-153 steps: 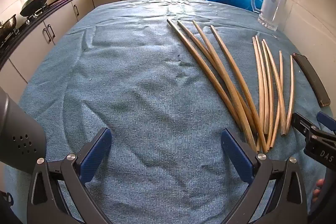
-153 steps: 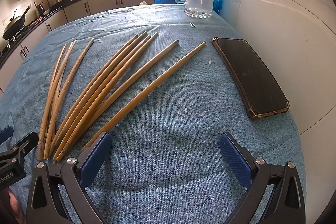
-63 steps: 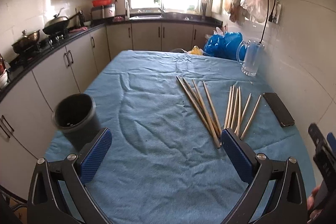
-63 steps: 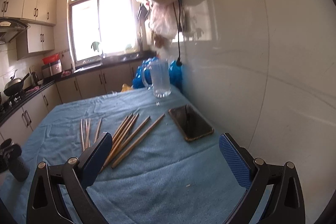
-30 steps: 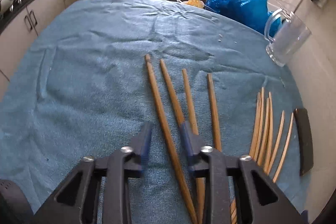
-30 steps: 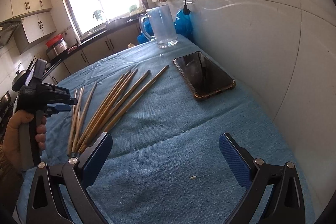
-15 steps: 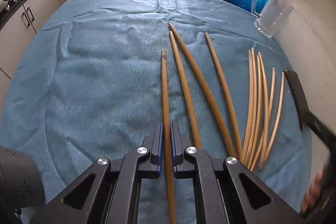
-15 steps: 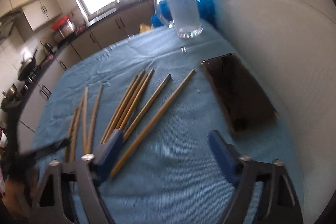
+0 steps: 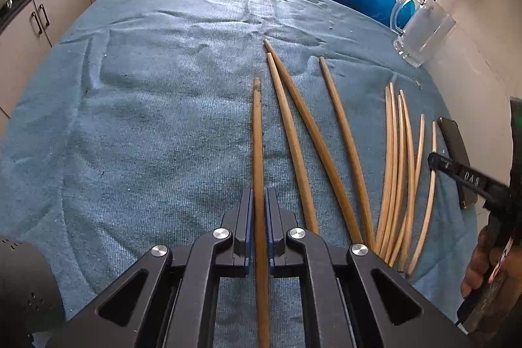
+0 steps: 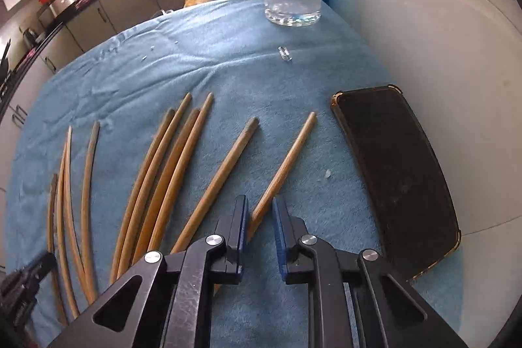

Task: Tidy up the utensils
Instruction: 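Close the right tool on another chopstick while the left tool holds its chopstick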

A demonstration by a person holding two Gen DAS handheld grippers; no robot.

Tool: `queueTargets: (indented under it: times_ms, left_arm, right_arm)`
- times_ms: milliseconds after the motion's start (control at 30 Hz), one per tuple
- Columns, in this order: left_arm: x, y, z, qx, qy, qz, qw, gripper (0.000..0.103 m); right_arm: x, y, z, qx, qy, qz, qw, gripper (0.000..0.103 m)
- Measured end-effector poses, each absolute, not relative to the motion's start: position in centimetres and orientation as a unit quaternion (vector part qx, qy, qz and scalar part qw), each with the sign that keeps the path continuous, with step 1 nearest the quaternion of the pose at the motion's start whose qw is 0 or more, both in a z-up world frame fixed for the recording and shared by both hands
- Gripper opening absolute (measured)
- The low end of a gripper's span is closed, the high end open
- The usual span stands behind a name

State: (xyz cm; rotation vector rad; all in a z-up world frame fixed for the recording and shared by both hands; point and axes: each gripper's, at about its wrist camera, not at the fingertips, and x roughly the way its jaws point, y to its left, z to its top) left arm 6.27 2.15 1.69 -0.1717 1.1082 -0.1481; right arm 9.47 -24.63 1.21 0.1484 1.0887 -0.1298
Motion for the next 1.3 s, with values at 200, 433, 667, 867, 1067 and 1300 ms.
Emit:
queueTargets:
  times_ms: [200, 433, 667, 867, 1067, 1300]
  left_arm:
    - [3.6, 2.8, 1.7, -0.089, 0.541, -0.079, 0.833, 0.006]
    - [-2.9, 2.8, 1.9, -0.047, 0.561, -0.101, 0.820, 0.007]
    - [-4.1, 2.9, 1.9, -0.042, 0.574, -0.116, 0.810, 0.009]
    - [-4.6, 3.0, 1.9, -0.015, 0.567, -0.150, 0.810, 0.015]
    - [-2.9, 2.3, 2.1, -0.001, 0.571, -0.136, 0.810, 0.021]
    - [-1.2, 1.7, 2.1, 0.000, 0.574, -0.131, 0.808, 0.029]
  right_arm:
    - [5.6, -24.7, 1.4, 0.085, 0.541, -0.011, 0.837, 0.012]
    - [-1.9, -25.1, 1.0, 0.093, 0.576, 0.057, 0.810, 0.012]
    - [-3.4, -25.3, 1.1, 0.092, 0.584, 0.061, 0.804, 0.015]
    - [-2.9, -23.9, 1.0, 0.094, 0.586, 0.048, 0.803, 0.039]
    - [-2.7, -22.5, 1.0, 0.019, 0.583, 0.049, 0.811, 0.039]
    - [-1.1, -22.1, 0.8, -0.015, 0.594, 0.050, 0.803, 0.039]
